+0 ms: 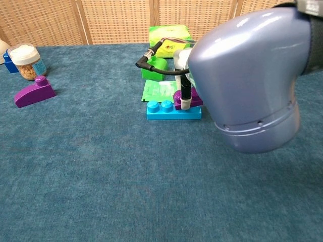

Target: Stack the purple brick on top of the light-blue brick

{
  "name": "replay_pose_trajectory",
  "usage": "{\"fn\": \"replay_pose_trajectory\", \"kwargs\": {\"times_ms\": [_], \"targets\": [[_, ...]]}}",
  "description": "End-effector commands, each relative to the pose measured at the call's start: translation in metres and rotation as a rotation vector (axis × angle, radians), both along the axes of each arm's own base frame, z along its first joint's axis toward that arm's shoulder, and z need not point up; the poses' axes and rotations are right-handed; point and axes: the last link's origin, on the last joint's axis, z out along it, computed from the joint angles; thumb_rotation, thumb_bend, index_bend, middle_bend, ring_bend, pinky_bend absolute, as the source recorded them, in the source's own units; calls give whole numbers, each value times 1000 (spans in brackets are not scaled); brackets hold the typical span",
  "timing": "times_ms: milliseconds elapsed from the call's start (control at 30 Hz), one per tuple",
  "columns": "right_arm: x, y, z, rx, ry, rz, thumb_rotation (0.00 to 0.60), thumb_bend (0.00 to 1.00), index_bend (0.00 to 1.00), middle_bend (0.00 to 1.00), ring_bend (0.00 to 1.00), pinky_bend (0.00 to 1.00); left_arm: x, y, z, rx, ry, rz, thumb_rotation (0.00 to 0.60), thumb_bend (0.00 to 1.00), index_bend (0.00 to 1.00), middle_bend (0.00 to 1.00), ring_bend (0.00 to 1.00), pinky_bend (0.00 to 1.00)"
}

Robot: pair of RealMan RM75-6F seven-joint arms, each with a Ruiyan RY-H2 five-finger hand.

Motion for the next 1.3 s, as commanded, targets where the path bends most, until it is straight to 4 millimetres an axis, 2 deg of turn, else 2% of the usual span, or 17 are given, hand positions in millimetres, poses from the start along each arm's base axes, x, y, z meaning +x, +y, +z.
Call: {"fn": "replay_pose_trajectory", "kwargs": {"times_ms": [33,433,967,1300], "targets": [[-1,-1,0,-1,2,-3,600,158,565,294,105,89,0,0,-1,-2,-1,0,331,378,258,13,0,0],[-2,-4,2,-7,9,-12,600,151,556,288,105,89,0,2,-2,-7,-3,-4,329,379,258,12,0,0],[-6,-8,6,-4,31,-22,600,158,450,272,93,89,1,3,-3,-11,-6,-6,331,378,258,6,0,0],[-5,-2,22,-8,14,-24,600,159,400,249,77,89,5,4,-3,-18,-1,-27,334,379,257,8,0,0]]}}
